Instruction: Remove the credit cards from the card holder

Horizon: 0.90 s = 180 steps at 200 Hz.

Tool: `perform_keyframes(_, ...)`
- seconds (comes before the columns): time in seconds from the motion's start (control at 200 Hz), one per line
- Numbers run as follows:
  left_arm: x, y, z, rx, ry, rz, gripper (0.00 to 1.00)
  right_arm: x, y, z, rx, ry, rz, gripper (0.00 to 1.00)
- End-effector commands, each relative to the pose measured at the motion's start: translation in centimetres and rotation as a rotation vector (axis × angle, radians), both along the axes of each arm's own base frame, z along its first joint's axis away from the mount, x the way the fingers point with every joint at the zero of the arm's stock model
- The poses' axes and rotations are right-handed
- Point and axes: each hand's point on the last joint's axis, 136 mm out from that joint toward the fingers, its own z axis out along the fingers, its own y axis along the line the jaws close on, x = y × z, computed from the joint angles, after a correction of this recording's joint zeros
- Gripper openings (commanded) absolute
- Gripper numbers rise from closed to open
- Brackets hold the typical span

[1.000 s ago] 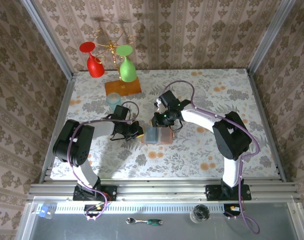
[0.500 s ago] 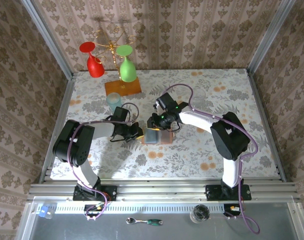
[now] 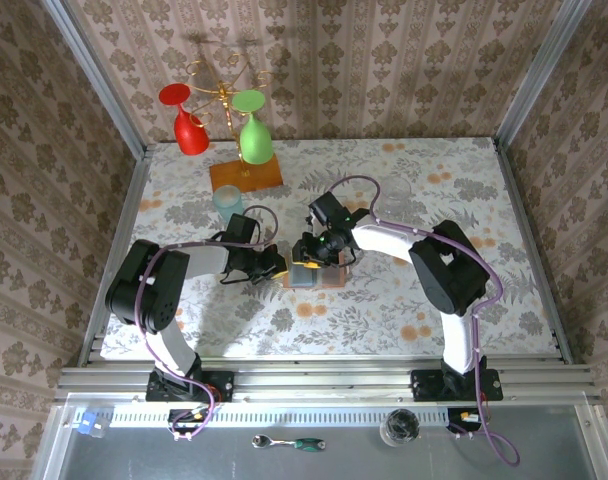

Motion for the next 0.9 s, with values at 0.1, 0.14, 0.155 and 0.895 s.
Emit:
perform_keyframes(0.1,-1.2,0.6,-1.3,0.041,0.044,0.002,0.0,-1.3,-0.1,-1.6,-0.035,0.077,0.0,0.37)
perform_keyframes(0.14,-1.4,0.6,-1.4,0.045,0.05,0.001,0.0,-1.5,-0.1,-1.8,-0.044,0.084,0.005,0.37)
perform_keyframes(0.155,-1.4,0.6,-1.4,0.046,0.051,0.001,0.0,-1.5,-0.1,-1.8,-0.047,0.084,0.006,0.37)
perform_keyframes(0.895,-1.2,1.0,-1.7,0.058,0.054,0.004,0.0,-0.8,-2.7,-1.2,-0.118,0.038,-0.044,0.37)
